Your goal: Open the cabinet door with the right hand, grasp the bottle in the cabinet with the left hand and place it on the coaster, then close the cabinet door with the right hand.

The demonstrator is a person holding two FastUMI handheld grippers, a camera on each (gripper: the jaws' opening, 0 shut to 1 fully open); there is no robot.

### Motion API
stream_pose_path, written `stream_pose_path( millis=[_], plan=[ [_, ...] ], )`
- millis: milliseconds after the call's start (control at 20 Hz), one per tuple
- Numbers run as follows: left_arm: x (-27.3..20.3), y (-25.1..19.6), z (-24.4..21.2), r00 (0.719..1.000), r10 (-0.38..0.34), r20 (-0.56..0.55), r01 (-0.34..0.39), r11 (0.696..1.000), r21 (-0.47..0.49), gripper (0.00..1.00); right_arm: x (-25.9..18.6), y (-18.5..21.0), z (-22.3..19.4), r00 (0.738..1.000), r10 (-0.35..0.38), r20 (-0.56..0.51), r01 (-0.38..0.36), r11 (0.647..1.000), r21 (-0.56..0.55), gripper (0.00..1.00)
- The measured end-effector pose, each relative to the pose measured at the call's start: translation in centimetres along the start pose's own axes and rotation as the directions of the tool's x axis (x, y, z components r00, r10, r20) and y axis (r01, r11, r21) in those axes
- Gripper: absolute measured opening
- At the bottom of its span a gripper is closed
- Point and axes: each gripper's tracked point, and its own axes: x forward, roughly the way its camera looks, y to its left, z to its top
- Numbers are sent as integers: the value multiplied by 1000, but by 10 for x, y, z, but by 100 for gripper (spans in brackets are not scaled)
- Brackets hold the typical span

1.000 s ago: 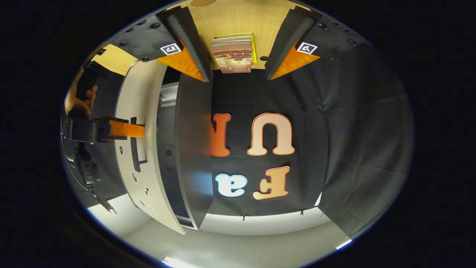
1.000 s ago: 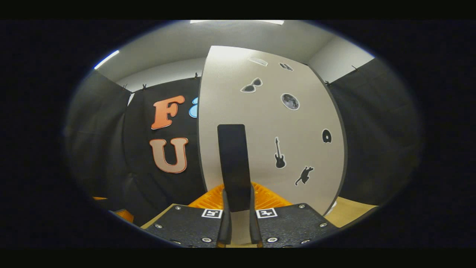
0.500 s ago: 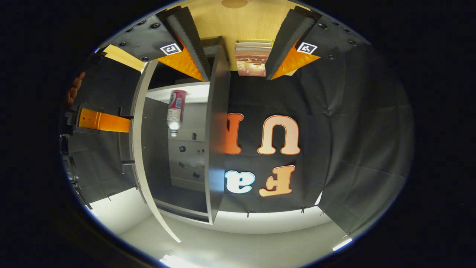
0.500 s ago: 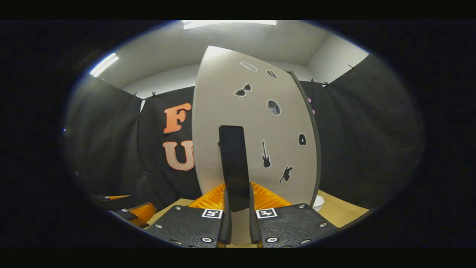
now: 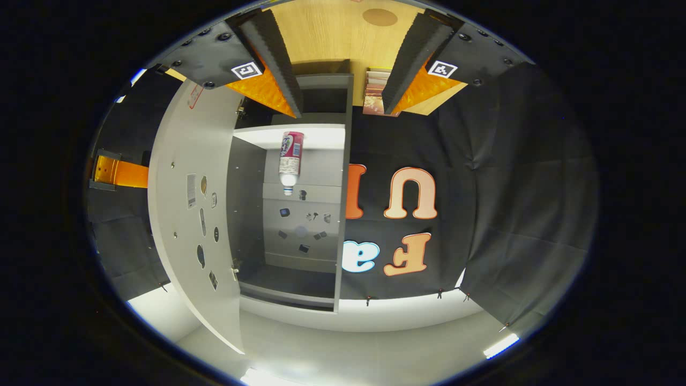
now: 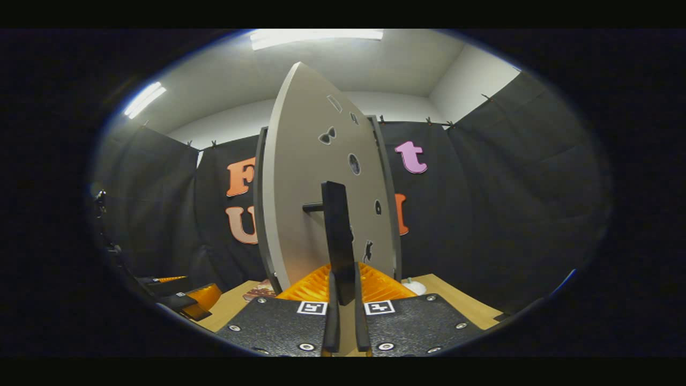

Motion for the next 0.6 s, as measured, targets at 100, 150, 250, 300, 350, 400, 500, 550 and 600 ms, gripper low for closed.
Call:
stream_pose_path(
  millis=[100,150,250,300,350,400,500,550,600],
  plan=[
    [1,-19,-3,1000,-23,-11,23,1000,-4,99,-1,-11,2,1000,-29,7,29,1000,3,10],
    [3,-27,-2,999,-37,-14,37,999,-8,99,-1,-17,2,999,-46,14,46,999,2,3],
    [8,-37,1,999,-48,-5,48,999,-8,96,-2,-29,5,997,-75,20,76,997,-10,6],
    [11,-44,5,999,-54,3,54,999,0,94,0,-36,6,996,-87,20,87,996,-12,5],
    [15,-49,6,998,-60,8,60,998,9,94,0,-41,5,995,-95,17,96,995,-11,4],
    [20,-56,9,998,-67,15,67,998,14,96,-2,-43,5,995,-102,15,102,995,-7,4],
    [30,-71,7,996,-92,14,92,996,7,96,-2,-43,5,996,-92,12,92,996,2,2],
    [33,-77,5,995,-102,11,102,995,5,96,-2,-41,5,997,-80,11,80,997,6,1],
    [34,-82,5,994,-107,11,107,994,9,96,-1,-43,6,997,-70,12,70,998,5,0]
  ],
)
